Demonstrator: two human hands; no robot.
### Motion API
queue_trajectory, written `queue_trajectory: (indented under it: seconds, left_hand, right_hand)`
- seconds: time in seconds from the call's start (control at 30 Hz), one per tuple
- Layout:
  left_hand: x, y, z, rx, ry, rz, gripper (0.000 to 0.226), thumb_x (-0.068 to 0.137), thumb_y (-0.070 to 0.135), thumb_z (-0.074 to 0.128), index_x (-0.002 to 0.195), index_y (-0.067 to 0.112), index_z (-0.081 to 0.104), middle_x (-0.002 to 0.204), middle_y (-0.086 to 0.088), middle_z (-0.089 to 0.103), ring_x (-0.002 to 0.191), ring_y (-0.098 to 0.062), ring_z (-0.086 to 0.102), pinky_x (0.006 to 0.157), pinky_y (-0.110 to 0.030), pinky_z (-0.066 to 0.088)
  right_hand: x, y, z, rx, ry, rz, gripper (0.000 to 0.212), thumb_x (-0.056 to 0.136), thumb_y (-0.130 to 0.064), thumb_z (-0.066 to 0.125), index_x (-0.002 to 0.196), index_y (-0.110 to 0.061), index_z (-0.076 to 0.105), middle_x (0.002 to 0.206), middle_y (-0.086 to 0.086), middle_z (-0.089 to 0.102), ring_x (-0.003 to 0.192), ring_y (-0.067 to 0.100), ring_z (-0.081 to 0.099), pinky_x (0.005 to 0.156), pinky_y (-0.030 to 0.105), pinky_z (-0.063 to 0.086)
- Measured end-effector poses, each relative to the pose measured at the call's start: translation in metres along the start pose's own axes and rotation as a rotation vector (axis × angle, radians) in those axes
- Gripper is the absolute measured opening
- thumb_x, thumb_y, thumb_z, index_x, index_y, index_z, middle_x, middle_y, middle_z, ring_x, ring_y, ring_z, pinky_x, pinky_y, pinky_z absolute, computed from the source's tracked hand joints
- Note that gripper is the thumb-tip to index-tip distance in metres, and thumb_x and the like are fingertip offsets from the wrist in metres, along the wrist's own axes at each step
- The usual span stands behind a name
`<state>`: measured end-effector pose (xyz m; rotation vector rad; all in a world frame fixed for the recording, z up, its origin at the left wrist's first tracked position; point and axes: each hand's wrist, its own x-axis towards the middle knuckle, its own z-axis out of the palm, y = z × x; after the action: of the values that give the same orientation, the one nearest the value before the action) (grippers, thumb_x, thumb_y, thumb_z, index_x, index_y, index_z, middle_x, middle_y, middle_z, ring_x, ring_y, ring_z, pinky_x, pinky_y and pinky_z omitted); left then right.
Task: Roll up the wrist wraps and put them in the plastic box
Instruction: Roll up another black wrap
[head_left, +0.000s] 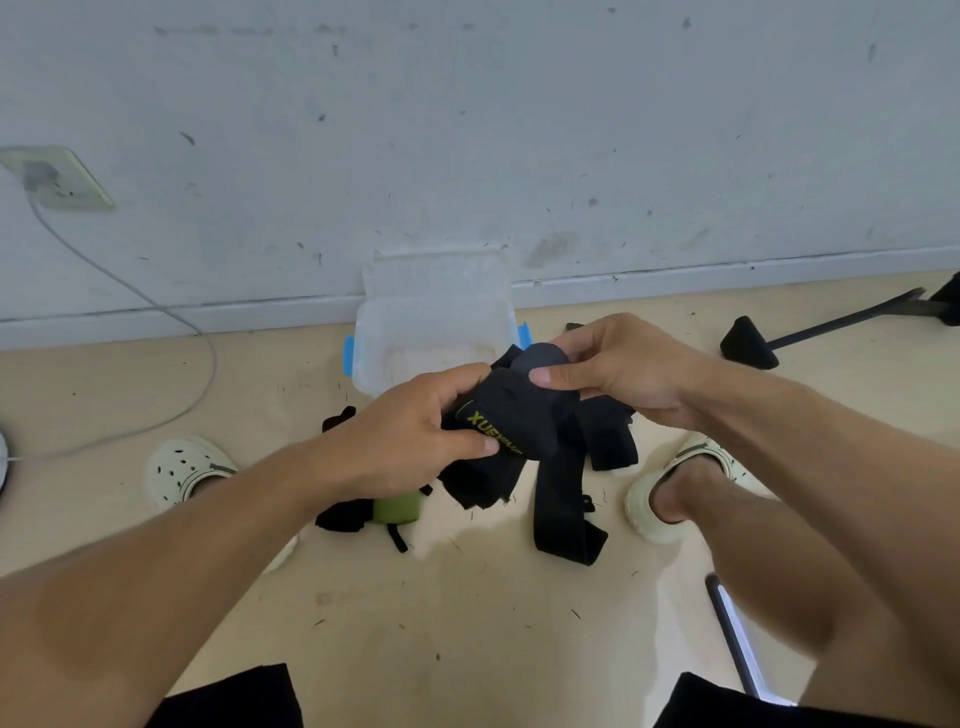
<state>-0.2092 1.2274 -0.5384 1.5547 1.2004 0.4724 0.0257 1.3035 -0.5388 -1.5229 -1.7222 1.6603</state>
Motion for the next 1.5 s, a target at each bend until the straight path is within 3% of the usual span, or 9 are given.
queue_trajectory:
  seconds: [0.13, 0.27, 0.43, 0.53, 0.93, 1.07, 1.17, 1.37, 1.5]
  left_hand:
    - [0.003, 0.001, 0.002, -0.083, 0.045, -0.102, 0.044, 0.100, 0.009, 0.065, 0.131, 0.039, 0.060, 0.113, 0.012, 0.075, 0.111, -0.010, 0.069, 0.103, -0.035, 0.052]
    - [0.007, -0.006, 0.007, -0.103, 0.080, -0.199, 0.032, 0.101, 0.018, 0.064, 0.128, 0.036, 0.060, 0.114, 0.009, 0.074, 0.113, -0.012, 0.068, 0.108, -0.042, 0.051]
    - [0.014, -0.006, 0.014, -0.169, 0.179, -0.192, 0.013, 0.101, 0.036, 0.065, 0.107, 0.025, 0.062, 0.089, 0.009, 0.079, 0.081, -0.005, 0.074, 0.078, -0.027, 0.053]
    - [0.018, -0.010, 0.018, -0.137, 0.261, -0.203, 0.011, 0.102, 0.036, 0.064, 0.099, 0.026, 0.060, 0.079, 0.009, 0.078, 0.068, -0.004, 0.070, 0.062, -0.015, 0.047]
    - [0.073, -0.020, 0.024, -0.115, 0.351, -0.256, 0.017, 0.098, 0.025, 0.071, 0.085, 0.018, 0.064, 0.080, 0.000, 0.075, 0.067, -0.010, 0.065, 0.062, -0.016, 0.046]
    - [0.091, -0.024, 0.028, -0.140, 0.339, -0.290, 0.008, 0.100, 0.028, 0.069, 0.096, 0.020, 0.069, 0.091, 0.004, 0.079, 0.080, -0.011, 0.070, 0.073, -0.019, 0.049]
    - [0.106, -0.029, 0.029, -0.210, 0.365, -0.338, 0.007, 0.100, 0.027, 0.069, 0.095, 0.022, 0.070, 0.093, 0.005, 0.078, 0.084, -0.014, 0.072, 0.084, -0.029, 0.058]
    - [0.121, -0.033, 0.033, -0.360, 0.367, -0.406, 0.012, 0.104, 0.024, 0.064, 0.114, 0.019, 0.066, 0.113, -0.003, 0.074, 0.104, -0.019, 0.074, 0.087, -0.031, 0.064]
    - [0.118, -0.028, 0.034, -0.336, 0.386, -0.401, 0.013, 0.105, 0.024, 0.061, 0.117, 0.019, 0.065, 0.117, -0.005, 0.073, 0.104, -0.022, 0.074, 0.088, -0.035, 0.064]
  right_hand:
    - [0.000, -0.002, 0.008, -0.183, 0.246, -0.119, 0.008, 0.088, -0.030, 0.081, 0.082, -0.027, 0.080, 0.078, -0.011, 0.078, 0.073, 0.002, 0.072, 0.076, 0.022, 0.054]
    - [0.001, -0.004, 0.009, -0.121, 0.317, -0.200, 0.013, 0.094, -0.026, 0.076, 0.087, -0.016, 0.072, 0.080, -0.005, 0.078, 0.077, 0.011, 0.074, 0.085, 0.040, 0.062]
    - [-0.007, -0.012, 0.002, -0.042, 0.221, -0.318, 0.004, 0.096, -0.022, 0.073, 0.095, -0.019, 0.076, 0.091, 0.001, 0.080, 0.083, 0.011, 0.073, 0.079, 0.024, 0.058]
    - [0.002, -0.009, -0.007, 0.044, 0.251, -0.235, 0.019, 0.102, -0.033, 0.065, 0.111, -0.020, 0.075, 0.099, 0.001, 0.079, 0.085, 0.016, 0.075, 0.081, 0.031, 0.061]
    - [0.125, 0.162, -0.068, -0.117, 0.450, 0.417, 0.037, 0.095, -0.006, 0.062, 0.133, -0.008, 0.062, 0.102, 0.012, 0.065, 0.085, 0.027, 0.062, 0.082, 0.043, 0.060]
    - [0.140, 0.227, -0.040, 0.032, 0.421, 0.563, 0.069, 0.095, 0.000, 0.054, 0.159, -0.015, 0.031, 0.145, 0.018, 0.050, 0.109, 0.030, 0.059, 0.086, 0.043, 0.059]
    - [0.148, 0.256, -0.027, 0.135, 0.426, 0.665, 0.081, 0.099, -0.002, 0.057, 0.164, -0.025, 0.015, 0.137, 0.010, 0.050, 0.107, 0.028, 0.060, 0.069, 0.037, 0.061]
    - [0.159, 0.281, -0.019, 0.098, 0.494, 0.771, 0.046, 0.090, -0.018, 0.076, 0.129, -0.005, 0.055, 0.121, 0.015, 0.064, 0.102, 0.032, 0.065, 0.084, 0.046, 0.062]
    - [0.149, 0.251, -0.023, -0.036, 0.588, 0.559, 0.037, 0.097, -0.024, 0.067, 0.130, -0.008, 0.064, 0.119, 0.011, 0.067, 0.105, 0.033, 0.062, 0.092, 0.040, 0.054]
